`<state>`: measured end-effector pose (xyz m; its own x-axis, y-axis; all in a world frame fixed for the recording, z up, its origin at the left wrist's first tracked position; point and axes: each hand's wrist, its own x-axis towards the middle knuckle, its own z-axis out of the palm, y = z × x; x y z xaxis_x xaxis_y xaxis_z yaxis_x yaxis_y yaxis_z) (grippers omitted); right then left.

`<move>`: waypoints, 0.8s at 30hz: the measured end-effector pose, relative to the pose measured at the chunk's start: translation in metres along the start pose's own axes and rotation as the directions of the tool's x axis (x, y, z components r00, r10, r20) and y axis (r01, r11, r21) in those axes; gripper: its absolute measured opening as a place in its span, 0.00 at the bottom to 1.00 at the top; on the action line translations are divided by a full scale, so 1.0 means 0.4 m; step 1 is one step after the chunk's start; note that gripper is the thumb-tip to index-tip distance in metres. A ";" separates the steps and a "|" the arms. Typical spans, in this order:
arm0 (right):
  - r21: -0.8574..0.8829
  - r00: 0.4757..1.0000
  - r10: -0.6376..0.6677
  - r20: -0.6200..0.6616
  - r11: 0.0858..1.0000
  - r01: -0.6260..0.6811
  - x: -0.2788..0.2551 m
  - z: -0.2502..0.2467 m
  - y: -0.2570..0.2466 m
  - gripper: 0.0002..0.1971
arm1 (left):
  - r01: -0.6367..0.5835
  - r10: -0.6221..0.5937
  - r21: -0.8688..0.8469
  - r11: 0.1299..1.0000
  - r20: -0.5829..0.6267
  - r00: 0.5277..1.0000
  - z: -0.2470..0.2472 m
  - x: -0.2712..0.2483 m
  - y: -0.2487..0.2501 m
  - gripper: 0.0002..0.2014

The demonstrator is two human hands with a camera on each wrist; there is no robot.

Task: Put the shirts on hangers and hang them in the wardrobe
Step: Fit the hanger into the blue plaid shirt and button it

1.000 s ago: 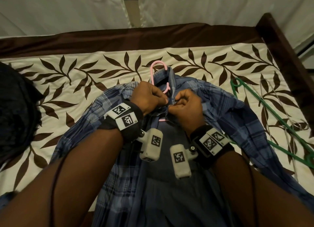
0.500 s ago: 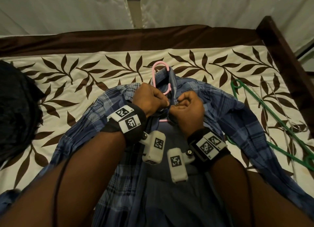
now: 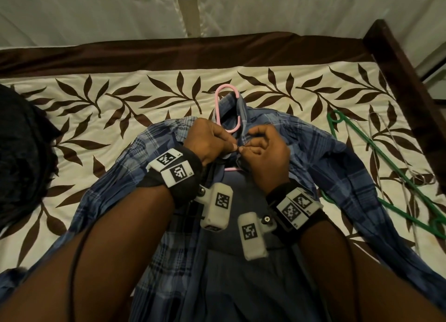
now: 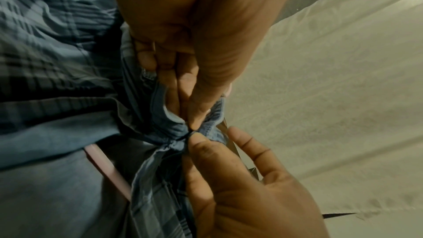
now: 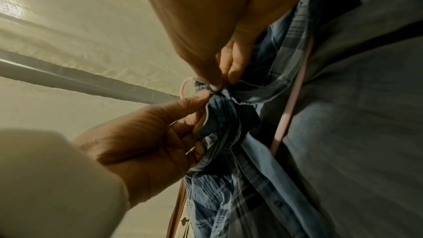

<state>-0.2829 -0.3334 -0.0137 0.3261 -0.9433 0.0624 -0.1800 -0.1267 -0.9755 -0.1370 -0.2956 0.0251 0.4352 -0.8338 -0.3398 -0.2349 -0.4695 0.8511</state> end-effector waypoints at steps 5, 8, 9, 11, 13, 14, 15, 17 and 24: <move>-0.006 1.000 0.017 0.001 1.000 -0.017 0.006 -0.001 0.000 0.17 | -0.020 0.020 -0.002 1.000 -0.017 1.000 0.009 -0.002 -0.005 0.05; -0.020 1.000 -0.001 0.004 1.000 0.001 0.005 -0.002 -0.003 0.17 | -0.032 0.032 -0.026 0.999 -0.002 0.999 0.005 -0.003 -0.008 0.05; -0.021 1.000 -0.001 0.007 1.000 0.002 0.004 -0.002 -0.003 0.17 | -0.030 0.030 -0.024 0.999 0.002 1.000 0.004 -0.004 -0.009 0.05; -0.009 1.000 0.005 0.010 1.000 -0.005 0.002 0.000 0.002 0.17 | -0.020 0.020 -0.011 1.000 0.007 1.000 0.003 -0.004 -0.008 0.05; -0.011 1.000 0.006 0.001 1.000 -0.006 0.001 0.003 0.007 0.17 | -0.005 0.005 -0.011 1.000 0.009 1.000 0.002 -0.004 -0.008 0.05; -0.009 1.000 0.009 -0.001 1.000 -0.009 0.001 0.003 0.008 0.17 | 0.002 -0.002 -0.022 1.000 0.007 1.000 0.002 -0.004 -0.009 0.05; 0.007 1.000 0.023 0.006 1.000 -0.023 0.002 0.002 0.008 0.17 | 0.009 -0.009 -0.036 0.999 0.003 1.000 0.002 -0.005 -0.010 0.05; 0.074 0.996 0.071 0.044 0.995 -0.074 0.003 0.000 0.004 0.19 | 0.023 -0.023 -0.068 0.997 -0.006 1.000 0.000 -0.006 -0.011 0.06; 0.336 0.960 0.231 0.158 0.901 -0.273 0.001 -0.016 0.003 0.20 | 0.056 -0.057 -0.112 0.992 0.002 0.998 -0.005 -0.004 -0.012 0.05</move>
<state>-0.2889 -0.3359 -0.0133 0.4182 -0.8862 -0.1993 0.0608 0.2462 -0.9673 -0.1350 -0.2914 0.0225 0.4462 -0.8064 -0.3882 -0.1111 -0.4803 0.8701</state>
